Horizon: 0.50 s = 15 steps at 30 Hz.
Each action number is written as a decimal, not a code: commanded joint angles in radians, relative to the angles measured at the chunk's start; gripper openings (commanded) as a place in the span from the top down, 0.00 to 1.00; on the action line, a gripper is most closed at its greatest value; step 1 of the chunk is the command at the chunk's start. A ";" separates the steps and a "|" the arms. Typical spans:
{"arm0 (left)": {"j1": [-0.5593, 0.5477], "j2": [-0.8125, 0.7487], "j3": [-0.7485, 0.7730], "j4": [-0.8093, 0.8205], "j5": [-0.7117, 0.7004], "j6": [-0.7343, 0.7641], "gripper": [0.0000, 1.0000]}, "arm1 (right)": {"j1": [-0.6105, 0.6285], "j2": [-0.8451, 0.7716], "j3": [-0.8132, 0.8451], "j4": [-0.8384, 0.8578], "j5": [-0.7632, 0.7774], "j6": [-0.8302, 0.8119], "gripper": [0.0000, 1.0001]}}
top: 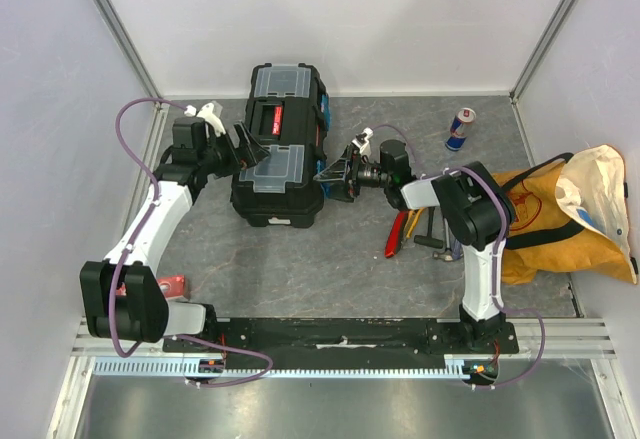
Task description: Pack the tool kit
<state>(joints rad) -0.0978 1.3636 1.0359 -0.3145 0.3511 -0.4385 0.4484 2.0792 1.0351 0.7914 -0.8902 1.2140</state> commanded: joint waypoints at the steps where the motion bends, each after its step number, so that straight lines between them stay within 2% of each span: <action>1: -0.157 0.176 -0.137 -0.297 0.040 0.043 0.27 | 0.128 -0.060 0.085 -0.176 0.304 -0.188 1.00; 15: -0.157 0.177 -0.116 -0.319 -0.084 0.003 0.27 | 0.125 -0.106 0.123 -0.405 0.376 -0.286 1.00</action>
<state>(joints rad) -0.1318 1.3952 1.0363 -0.1963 0.2016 -0.4633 0.4717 1.9751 1.1114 0.4561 -0.6891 1.0412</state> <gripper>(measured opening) 0.968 0.859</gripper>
